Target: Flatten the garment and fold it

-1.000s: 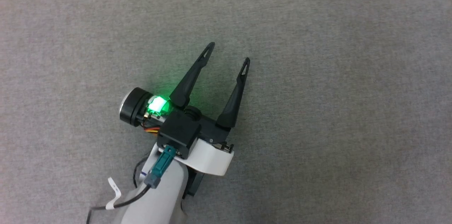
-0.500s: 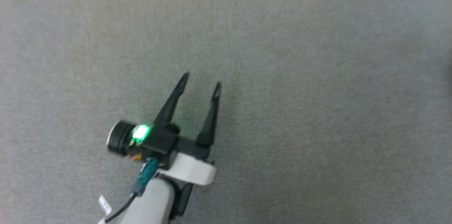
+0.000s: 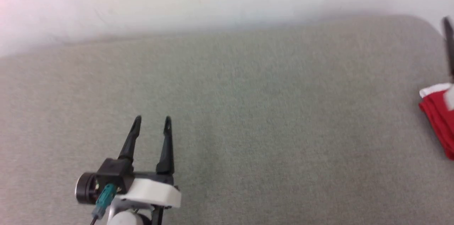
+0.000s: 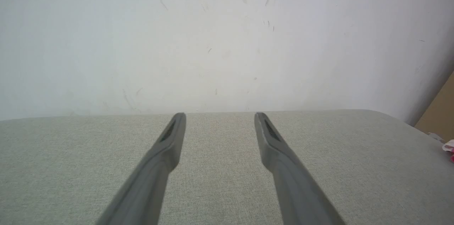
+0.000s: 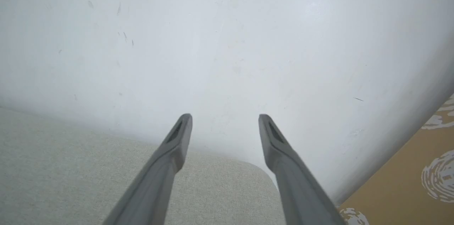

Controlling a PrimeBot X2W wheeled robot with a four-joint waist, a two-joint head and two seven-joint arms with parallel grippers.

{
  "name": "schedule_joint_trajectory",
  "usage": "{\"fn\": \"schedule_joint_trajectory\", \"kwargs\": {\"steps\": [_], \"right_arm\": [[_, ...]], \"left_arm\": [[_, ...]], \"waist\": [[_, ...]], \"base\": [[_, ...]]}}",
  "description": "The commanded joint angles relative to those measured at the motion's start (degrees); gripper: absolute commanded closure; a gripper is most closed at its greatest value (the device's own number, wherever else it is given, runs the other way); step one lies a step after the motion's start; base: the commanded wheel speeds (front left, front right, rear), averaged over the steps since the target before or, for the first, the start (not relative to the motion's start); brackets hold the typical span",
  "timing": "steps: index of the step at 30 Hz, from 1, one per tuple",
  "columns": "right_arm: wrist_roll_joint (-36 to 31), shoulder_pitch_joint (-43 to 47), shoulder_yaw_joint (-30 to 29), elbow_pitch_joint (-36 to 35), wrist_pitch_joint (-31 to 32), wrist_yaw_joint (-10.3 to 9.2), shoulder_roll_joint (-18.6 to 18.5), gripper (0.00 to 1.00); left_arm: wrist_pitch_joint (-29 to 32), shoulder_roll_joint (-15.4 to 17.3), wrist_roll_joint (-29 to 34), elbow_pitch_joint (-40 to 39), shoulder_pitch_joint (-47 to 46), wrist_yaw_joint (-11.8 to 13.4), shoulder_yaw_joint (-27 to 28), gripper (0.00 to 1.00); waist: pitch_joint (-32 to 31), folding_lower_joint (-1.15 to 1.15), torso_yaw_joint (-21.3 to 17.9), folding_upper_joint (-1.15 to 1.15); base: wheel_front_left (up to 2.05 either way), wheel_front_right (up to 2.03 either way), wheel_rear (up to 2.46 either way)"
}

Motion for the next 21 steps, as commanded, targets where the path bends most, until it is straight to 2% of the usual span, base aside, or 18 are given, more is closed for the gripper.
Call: {"fn": "schedule_joint_trajectory", "kwargs": {"steps": [1,8,15,21], "right_arm": [[-0.10,2.06,-0.58,-1.35,-0.58,-0.13,1.75,0.00],[-2.38,14.28,-5.28,-12.05,-3.67,-0.13,14.36,0.00],[-3.61,25.63,-7.85,-16.04,-7.16,-0.13,25.10,0.00],[-6.36,31.95,-7.62,-14.86,-9.36,-0.13,28.00,0.00]], "left_arm": [[-0.28,0.00,-0.06,0.24,0.99,0.25,0.60,0.00],[-0.28,-0.05,0.98,0.34,3.98,0.44,1.76,0.00],[-0.28,-0.58,2.55,-0.42,6.41,1.08,1.95,0.00],[-0.28,-0.87,3.80,0.32,8.20,1.30,2.47,0.00]], "waist": [[-5.01,0.02,2.36,0.00],[-6.82,0.02,3.75,0.00],[-7.86,0.02,4.87,0.00],[-8.10,0.02,5.35,0.00]], "base": [[0.00,0.00,0.00],[0.00,0.00,0.00],[0.00,0.00,0.00],[0.00,0.00,0.00]]}}
